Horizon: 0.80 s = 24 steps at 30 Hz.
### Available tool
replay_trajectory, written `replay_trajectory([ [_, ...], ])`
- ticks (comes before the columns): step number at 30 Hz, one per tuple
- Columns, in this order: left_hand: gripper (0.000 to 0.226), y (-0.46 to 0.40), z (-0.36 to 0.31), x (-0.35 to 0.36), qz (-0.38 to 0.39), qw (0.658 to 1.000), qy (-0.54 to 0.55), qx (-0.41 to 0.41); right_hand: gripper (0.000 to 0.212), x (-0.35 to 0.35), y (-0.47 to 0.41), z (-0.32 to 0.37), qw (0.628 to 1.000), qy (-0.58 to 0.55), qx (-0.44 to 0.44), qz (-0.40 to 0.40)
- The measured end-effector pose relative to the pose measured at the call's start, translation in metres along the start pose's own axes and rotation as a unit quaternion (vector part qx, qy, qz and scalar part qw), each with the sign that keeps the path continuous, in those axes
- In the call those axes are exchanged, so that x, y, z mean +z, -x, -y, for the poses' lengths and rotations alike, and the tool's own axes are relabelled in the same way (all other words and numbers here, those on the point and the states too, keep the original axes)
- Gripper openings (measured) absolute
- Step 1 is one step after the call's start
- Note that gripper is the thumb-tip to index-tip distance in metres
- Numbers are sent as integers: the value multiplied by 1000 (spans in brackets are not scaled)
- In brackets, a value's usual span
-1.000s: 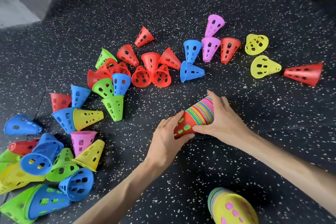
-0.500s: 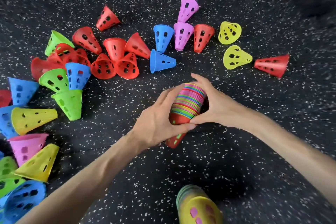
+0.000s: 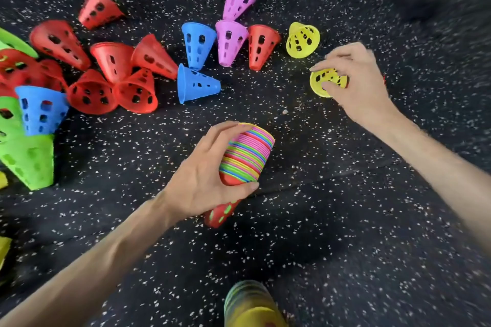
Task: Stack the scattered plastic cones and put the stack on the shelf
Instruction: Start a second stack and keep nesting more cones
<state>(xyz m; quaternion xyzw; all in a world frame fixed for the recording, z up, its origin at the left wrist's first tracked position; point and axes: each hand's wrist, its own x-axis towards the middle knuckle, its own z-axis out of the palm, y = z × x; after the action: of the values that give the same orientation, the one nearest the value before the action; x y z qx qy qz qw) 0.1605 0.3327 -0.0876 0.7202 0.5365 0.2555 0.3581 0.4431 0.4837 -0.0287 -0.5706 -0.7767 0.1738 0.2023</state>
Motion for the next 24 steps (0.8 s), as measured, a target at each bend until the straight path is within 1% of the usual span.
replay_trajectory([
  [2, 92, 1, 2, -1, 0, 1000, 8, -2, 31, 0, -4, -4, 999, 38, -17, -35],
  [3, 91, 2, 3, -1, -1, 1000, 14, -2, 31, 1, -7, -10, 997, 67, -14, -40],
  [5, 91, 3, 6, -1, -5, 1000, 26, -2, 34, 5, -13, -24, 996, 90, 29, -2],
  [7, 91, 4, 6, -2, -8, 999, 33, 1, 38, 11, -13, -35, 994, 48, 84, 48],
  [8, 91, 4, 6, -2, -8, 999, 34, 0, 40, 13, -12, -37, 994, 32, 94, 54],
  [12, 92, 4, 4, -3, -6, 999, 31, -5, 50, 12, -6, -31, 995, 53, 76, 29],
  [14, 92, 4, 4, -3, -5, 999, 33, -7, 53, 9, -5, -25, 995, 52, 84, 21],
  [16, 93, 4, 3, -4, -4, 999, 35, -6, 56, 6, -2, -13, 995, 6, 98, 21],
  [19, 94, 5, 0, -3, -1, 999, 42, -5, 62, 7, 8, 11, 989, -79, 116, 42],
  [20, 95, 6, 0, -3, -3, 999, 42, -3, 59, 8, 12, 19, 988, -89, 120, 44],
  [21, 95, 7, -2, -3, -7, 999, 42, -1, 51, 9, 17, 25, 988, -85, 120, 41],
  [23, 97, 11, -5, -1, -20, 999, 45, 0, 28, 10, 26, 40, 988, -89, 118, 41],
  [24, 98, 14, -6, 0, -30, 999, 45, 2, 19, 11, 31, 48, 983, -124, 124, 56],
])
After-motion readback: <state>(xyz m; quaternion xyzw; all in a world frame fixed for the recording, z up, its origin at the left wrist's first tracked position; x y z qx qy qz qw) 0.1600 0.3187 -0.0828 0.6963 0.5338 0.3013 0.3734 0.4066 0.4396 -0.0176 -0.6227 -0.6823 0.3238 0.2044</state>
